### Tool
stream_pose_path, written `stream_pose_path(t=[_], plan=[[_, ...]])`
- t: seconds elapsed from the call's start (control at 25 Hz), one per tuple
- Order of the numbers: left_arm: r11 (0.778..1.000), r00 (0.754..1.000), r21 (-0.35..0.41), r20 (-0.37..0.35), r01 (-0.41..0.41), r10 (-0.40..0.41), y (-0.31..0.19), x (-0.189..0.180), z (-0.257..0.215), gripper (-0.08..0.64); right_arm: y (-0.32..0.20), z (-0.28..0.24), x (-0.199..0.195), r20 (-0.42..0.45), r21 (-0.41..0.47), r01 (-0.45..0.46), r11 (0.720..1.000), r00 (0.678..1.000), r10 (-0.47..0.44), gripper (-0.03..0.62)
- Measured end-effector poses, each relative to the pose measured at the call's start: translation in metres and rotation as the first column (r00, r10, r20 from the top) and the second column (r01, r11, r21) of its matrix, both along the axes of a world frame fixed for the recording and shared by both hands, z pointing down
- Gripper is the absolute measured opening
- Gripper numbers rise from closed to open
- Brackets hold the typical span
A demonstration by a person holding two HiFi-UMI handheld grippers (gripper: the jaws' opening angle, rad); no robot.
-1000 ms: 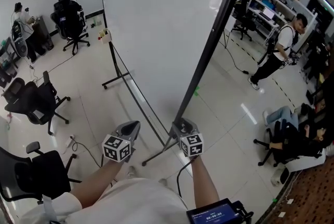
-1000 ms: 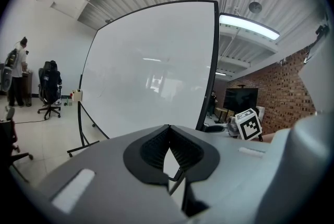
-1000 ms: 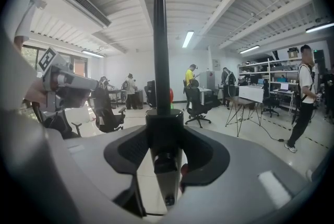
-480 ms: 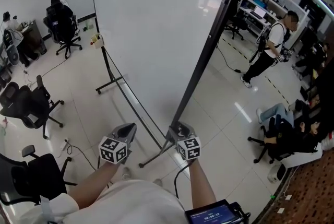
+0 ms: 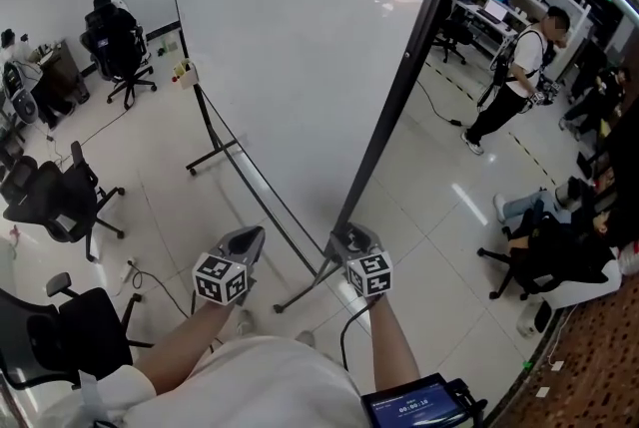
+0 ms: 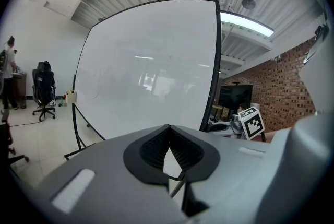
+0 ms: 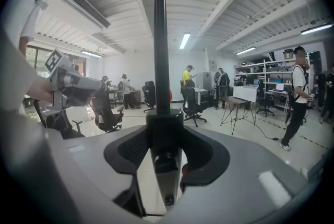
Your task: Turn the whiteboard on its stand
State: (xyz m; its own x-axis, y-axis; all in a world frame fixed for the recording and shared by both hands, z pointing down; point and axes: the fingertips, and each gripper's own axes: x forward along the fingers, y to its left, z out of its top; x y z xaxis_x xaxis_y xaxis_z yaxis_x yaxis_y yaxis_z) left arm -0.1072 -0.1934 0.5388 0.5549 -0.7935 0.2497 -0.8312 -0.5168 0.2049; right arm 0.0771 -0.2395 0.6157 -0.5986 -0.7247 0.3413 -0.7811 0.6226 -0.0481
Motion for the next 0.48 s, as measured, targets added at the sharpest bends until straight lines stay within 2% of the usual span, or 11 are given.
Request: stream_pose_path(t=[0.48], plan=[[1.000, 1.000, -0.011, 0.012, -0.004, 0.004, 0.022, 0.008, 0.001, 0.018, 0.018, -0.008, 0.022, -0.004, 0.004, -0.020, 1.000, 1.000, 0.020, 0.198]])
